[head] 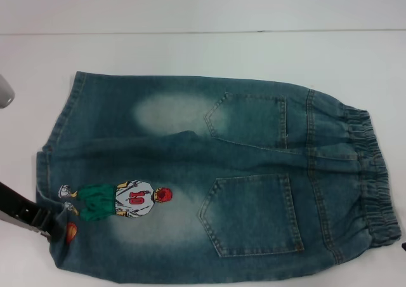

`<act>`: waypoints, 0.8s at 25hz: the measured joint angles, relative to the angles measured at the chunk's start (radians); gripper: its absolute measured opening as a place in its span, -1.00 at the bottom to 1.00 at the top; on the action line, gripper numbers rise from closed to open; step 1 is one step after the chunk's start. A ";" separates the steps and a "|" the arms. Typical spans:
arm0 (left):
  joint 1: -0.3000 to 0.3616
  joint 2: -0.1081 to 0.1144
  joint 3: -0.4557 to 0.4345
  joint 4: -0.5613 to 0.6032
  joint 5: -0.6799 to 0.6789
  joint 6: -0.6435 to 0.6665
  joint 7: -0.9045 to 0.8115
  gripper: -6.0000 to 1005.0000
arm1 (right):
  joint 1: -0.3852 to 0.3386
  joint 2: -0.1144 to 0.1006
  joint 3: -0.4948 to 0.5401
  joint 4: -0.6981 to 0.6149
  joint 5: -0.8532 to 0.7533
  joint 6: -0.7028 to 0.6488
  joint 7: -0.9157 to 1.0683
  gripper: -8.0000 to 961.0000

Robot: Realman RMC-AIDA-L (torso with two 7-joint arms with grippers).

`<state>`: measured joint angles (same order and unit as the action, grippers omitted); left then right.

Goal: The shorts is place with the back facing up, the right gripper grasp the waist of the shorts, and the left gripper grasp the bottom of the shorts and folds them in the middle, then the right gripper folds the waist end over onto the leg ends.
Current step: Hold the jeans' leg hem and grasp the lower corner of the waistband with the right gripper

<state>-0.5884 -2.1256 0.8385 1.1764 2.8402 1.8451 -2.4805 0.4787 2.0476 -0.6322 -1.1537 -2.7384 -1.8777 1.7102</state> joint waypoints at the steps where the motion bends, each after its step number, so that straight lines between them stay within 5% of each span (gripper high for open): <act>1: 0.001 0.000 0.000 0.000 0.000 0.000 -0.001 -0.93 | 0.000 0.000 0.000 0.003 -0.001 0.000 -0.001 0.91; 20: 0.003 0.001 0.001 0.000 0.002 0.008 -0.003 -0.93 | 0.014 0.014 0.000 0.117 0.023 0.047 -0.098 0.77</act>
<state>-0.5854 -2.1249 0.8390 1.1769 2.8425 1.8530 -2.4837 0.4923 2.0613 -0.6318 -1.0363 -2.7155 -1.8311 1.6121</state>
